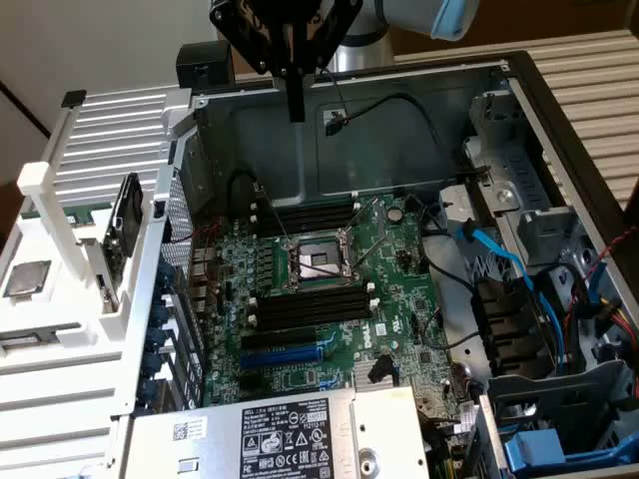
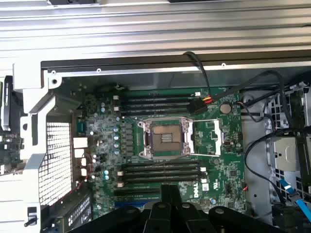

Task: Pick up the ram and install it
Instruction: 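Reach for the ram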

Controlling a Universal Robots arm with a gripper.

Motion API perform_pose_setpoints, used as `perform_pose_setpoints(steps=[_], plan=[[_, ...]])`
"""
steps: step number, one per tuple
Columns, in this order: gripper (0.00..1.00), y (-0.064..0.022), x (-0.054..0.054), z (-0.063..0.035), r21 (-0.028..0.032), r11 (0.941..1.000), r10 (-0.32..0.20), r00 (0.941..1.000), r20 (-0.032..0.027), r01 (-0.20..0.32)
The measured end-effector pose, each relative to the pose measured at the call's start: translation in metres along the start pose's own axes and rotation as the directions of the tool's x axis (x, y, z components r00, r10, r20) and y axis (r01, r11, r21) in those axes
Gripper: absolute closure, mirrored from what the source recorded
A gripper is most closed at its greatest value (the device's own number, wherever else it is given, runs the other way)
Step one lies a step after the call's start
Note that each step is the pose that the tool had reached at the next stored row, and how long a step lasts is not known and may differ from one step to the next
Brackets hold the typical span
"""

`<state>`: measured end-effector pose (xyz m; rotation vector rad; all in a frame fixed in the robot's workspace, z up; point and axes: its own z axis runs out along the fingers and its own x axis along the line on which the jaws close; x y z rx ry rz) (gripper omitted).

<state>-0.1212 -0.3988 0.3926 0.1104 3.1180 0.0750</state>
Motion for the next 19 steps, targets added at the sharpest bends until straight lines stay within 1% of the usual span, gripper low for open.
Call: perform_pose_setpoints(steps=[14,16,19], plan=[[0.9,0.0,0.0,0.0,0.0,1.0,0.0,1.0,0.0,0.0],[0.9,-0.0003,0.004,-0.0002,0.0001,1.0,0.0,1.0,0.0008,0.0],[0.9,-0.001,0.013,-0.0003,-0.0003,1.0,0.0,1.0,0.0046,0.0]])
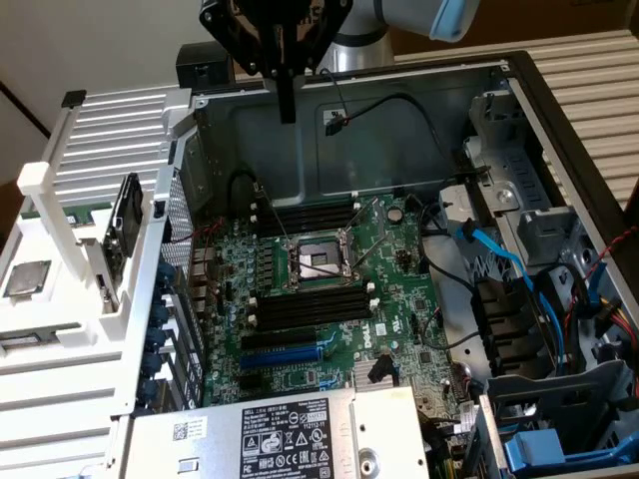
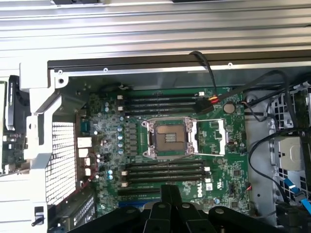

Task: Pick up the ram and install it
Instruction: 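Reach for the ram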

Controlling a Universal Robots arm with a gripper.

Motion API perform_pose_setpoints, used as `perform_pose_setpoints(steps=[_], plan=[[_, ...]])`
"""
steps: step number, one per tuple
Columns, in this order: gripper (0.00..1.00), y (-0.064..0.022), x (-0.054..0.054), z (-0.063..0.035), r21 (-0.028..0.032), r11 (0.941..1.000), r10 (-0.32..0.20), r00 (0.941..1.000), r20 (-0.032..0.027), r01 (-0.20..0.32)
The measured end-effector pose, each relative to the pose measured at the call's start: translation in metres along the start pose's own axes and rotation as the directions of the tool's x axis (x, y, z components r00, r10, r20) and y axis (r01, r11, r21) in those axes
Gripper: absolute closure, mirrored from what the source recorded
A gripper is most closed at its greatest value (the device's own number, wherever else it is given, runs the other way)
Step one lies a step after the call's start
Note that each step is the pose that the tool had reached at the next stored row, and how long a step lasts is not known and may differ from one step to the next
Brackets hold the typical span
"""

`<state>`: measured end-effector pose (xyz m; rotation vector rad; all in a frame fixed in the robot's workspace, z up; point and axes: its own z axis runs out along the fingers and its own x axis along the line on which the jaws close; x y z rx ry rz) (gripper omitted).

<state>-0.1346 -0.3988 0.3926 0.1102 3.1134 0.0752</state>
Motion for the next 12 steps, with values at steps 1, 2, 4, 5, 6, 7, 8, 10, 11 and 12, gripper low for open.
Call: perform_pose_setpoints(steps=[1,2,4,5,6,7,8,10,11,12], plan=[[0.9,-0.0002,0.003,-0.0001,-0.0001,1.0,0.0,1.0,0.0011,0.0],[0.9,-0.0005,0.007,-0.0002,-0.0001,1.0,0.0,1.0,0.0021,0.0],[0.9,-0.001,0.014,-0.0003,-0.0004,1.0,0.0,1.0,0.0045,0.0],[0.9,-0.0012,0.017,-0.0004,-0.0005,1.0,0.0,1.0,0.0057,0.0],[0.9,-0.0015,0.021,-0.0005,-0.0006,1.0,0.0,1.0,0.0071,0.0],[0.9,-0.0018,0.025,-0.0007,-0.0006,1.0,-0.001,1.0,0.0085,0.001],[0.9,-0.0021,0.029,-0.0008,-0.0007,1.0,-0.001,1.0,0.0099,0.001],[0.9,-0.0027,0.037,-0.001,-0.001,1.0,-0.001,0.9999,0.013,0.001],[0.9,-0.003,0.041,-0.0011,-0.0011,1.0,-0.001,0.9999,0.0143,0.001],[0.9,-0.0034,0.045,-0.0012,-0.0011,1.0,-0.001,0.9999,0.0154,0.001]])
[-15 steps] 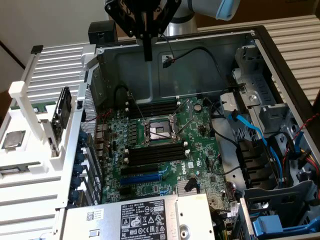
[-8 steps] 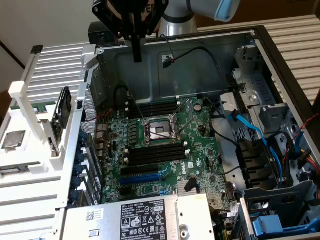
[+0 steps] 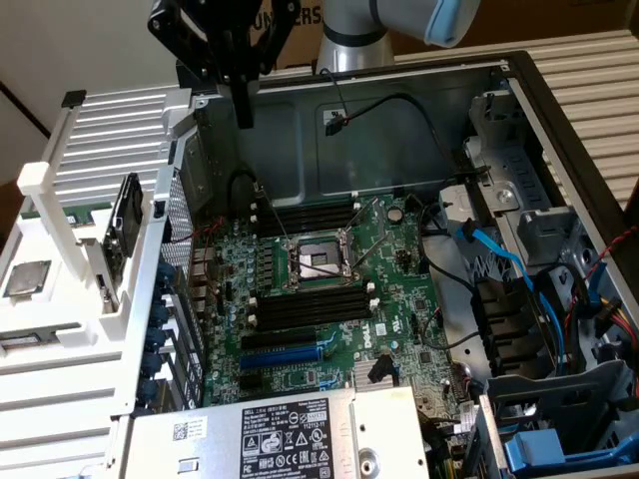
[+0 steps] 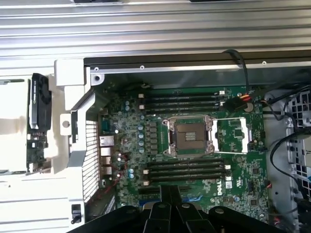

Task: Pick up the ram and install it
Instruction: 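Reach for the ram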

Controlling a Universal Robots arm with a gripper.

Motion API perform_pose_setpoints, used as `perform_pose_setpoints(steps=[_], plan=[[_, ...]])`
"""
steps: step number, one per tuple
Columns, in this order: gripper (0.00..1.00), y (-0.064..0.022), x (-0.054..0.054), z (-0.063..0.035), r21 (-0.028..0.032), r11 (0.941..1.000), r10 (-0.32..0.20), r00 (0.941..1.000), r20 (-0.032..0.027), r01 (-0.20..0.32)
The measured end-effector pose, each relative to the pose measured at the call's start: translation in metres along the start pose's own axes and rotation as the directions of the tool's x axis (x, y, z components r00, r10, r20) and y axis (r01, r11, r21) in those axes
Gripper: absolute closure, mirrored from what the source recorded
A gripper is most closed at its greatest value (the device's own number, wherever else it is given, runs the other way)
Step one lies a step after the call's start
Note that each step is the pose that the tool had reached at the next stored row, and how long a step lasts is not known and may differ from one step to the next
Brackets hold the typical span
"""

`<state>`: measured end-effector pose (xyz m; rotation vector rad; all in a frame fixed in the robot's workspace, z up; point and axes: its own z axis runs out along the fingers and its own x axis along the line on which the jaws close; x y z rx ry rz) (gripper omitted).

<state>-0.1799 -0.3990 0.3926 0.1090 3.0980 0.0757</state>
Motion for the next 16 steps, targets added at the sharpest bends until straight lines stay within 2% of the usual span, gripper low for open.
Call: perform_pose_setpoints(steps=[2,4,16], plan=[[0.9,-0.0006,0.008,-0.0004,-0.0002,1.0,0.0,1.0,0.0018,0.0],[0.9,-0.0022,0.029,-0.0013,-0.0002,1.0,0.0,1.0,0.0037,0.0],[0.9,-0.0061,0.084,-0.0036,-0.0005,1.0,0.0,1.0,0.0071,0.0]])
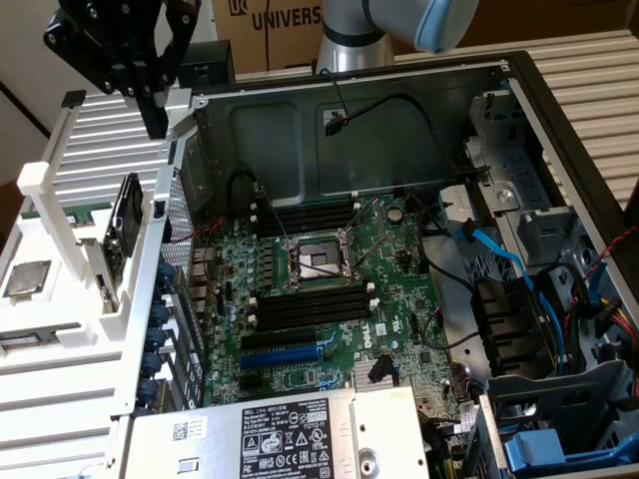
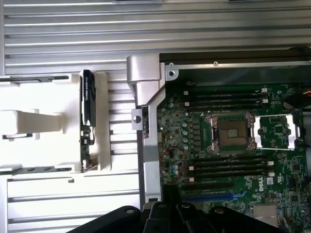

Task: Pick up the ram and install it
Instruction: 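Reach for the ram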

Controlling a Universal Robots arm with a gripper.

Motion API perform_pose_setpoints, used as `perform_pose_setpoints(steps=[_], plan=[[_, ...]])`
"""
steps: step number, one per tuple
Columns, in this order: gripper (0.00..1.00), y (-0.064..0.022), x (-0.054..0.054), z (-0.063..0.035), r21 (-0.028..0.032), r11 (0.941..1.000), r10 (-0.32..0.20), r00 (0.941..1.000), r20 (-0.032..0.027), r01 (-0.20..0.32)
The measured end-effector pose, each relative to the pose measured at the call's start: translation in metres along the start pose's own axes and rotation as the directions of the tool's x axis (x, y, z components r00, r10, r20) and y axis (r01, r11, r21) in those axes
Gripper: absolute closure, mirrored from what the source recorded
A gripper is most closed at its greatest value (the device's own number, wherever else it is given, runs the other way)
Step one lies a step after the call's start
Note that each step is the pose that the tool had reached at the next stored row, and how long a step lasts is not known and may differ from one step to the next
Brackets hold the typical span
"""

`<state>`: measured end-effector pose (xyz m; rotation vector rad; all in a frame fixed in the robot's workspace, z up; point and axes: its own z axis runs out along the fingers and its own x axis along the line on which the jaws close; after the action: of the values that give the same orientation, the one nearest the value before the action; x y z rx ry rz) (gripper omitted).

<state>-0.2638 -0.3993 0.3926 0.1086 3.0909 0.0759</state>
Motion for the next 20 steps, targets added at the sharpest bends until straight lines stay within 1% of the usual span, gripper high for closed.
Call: perform_pose_setpoints(steps=[16,18,19,20], plan=[[0.9,-0.0051,0.073,-0.0034,0.0,1.0,0.0,1.0,-0.0001,0.0],[0.9,-0.0057,0.082,-0.0037,0.0003,1.0,0.0,1.0,-0.0026,0.0],[0.9,-0.0059,0.086,-0.0038,0.0012,1.0,0.0,1.0,-0.0059,0.0],[0.9,-0.0059,0.089,-0.0038,0.0029,1.0,0.0,0.9999,-0.0123,0.0]])
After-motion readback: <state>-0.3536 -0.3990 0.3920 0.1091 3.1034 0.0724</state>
